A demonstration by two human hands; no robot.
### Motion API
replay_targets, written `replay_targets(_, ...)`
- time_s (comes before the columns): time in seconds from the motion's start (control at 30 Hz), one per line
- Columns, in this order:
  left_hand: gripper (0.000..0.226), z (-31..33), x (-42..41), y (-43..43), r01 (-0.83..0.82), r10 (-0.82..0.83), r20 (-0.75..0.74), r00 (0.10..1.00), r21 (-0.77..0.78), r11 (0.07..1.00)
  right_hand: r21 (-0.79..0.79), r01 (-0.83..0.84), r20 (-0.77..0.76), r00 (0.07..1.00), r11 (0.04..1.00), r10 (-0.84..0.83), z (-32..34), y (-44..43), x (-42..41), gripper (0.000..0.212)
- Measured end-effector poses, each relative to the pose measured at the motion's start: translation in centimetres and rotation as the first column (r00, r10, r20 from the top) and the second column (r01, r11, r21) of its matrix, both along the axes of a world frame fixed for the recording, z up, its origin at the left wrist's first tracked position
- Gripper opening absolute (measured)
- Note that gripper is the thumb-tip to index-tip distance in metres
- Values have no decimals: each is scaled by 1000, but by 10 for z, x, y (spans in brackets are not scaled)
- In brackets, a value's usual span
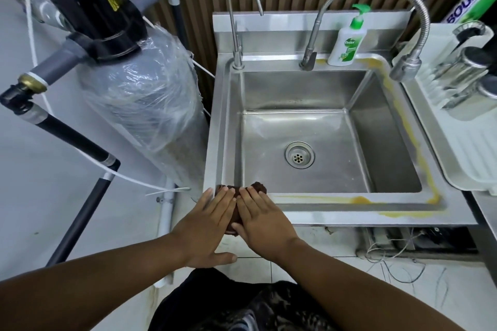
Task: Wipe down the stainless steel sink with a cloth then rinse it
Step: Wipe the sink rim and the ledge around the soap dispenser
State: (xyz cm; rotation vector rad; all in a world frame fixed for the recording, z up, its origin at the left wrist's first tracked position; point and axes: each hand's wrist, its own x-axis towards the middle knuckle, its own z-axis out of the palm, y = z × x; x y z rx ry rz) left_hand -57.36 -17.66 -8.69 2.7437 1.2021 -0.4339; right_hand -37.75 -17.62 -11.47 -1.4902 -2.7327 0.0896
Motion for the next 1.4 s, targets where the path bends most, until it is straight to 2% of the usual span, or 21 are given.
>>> replay_targets(0.43,118,-6,132,-10,-89,89,49,995,0,996,-43,-82,20,996,996,83,-4,6,134,68)
replay_targets(0.53,117,-1,164,-11,-100,100,66,993,-11,995,-58,-68,29,997,996,70,-2,4,163,68)
replay_targets(0.77,117,9,214,-6,-70,70,-1,998,-43,997,-103,3,64,998,995,3,2,-3,208,67)
replay_targets(0.9,115,8,202,-2,-47,46,-12,999,-35,998,-128,60,60,997,990,-52,2,-6,200,68)
replay_targets(1.07,111,5,157,-2,-30,30,-10,999,-12,999,-200,16,52,999,980,-6,2,0,163,69)
replay_targets(1.4,117,6,59,-5,-136,138,85,987,-30,990,-319,-32,-15,999,947,29,5,6,52,75)
